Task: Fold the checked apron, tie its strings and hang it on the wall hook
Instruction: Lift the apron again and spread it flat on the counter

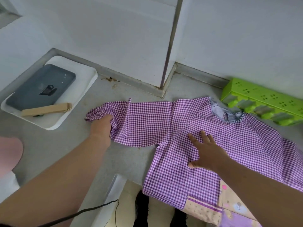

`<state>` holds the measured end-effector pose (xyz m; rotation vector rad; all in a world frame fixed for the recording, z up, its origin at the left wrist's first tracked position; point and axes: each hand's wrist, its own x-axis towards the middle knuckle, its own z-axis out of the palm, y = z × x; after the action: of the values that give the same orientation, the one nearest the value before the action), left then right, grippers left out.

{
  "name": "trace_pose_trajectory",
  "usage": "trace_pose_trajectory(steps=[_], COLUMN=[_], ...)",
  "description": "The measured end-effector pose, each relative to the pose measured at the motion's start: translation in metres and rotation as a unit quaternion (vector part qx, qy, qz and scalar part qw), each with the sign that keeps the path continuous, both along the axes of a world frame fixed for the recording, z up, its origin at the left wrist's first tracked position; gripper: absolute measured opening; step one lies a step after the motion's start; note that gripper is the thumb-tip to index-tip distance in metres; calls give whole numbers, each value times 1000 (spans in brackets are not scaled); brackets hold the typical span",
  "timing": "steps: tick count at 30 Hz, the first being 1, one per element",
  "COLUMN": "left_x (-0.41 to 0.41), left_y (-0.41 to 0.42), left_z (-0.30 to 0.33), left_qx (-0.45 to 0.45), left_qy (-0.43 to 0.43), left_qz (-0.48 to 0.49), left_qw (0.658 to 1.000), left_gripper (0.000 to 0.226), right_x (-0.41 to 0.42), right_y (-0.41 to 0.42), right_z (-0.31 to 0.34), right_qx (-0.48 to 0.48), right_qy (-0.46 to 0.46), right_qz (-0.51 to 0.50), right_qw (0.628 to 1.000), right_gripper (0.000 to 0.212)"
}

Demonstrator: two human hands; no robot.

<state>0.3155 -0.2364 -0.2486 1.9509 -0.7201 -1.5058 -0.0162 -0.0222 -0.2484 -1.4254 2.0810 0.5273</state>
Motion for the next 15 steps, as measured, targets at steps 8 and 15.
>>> trace_pose_trajectory(steps=[8,15], left_x=[-161,-224], left_y=[41,97], left_z=[152,115], left_qx=[-360,-477], left_qy=[70,-146], left_qz=[-280,-672], left_qw=[887,548], left_gripper=[30,51], right_x=[-26,-73], right_y=[6,24], right_z=[4,3], right_qx=[-80,-95], right_qy=[-46,-76], right_qz=[-31,-164], right_qw=[995,979], right_gripper=[102,48])
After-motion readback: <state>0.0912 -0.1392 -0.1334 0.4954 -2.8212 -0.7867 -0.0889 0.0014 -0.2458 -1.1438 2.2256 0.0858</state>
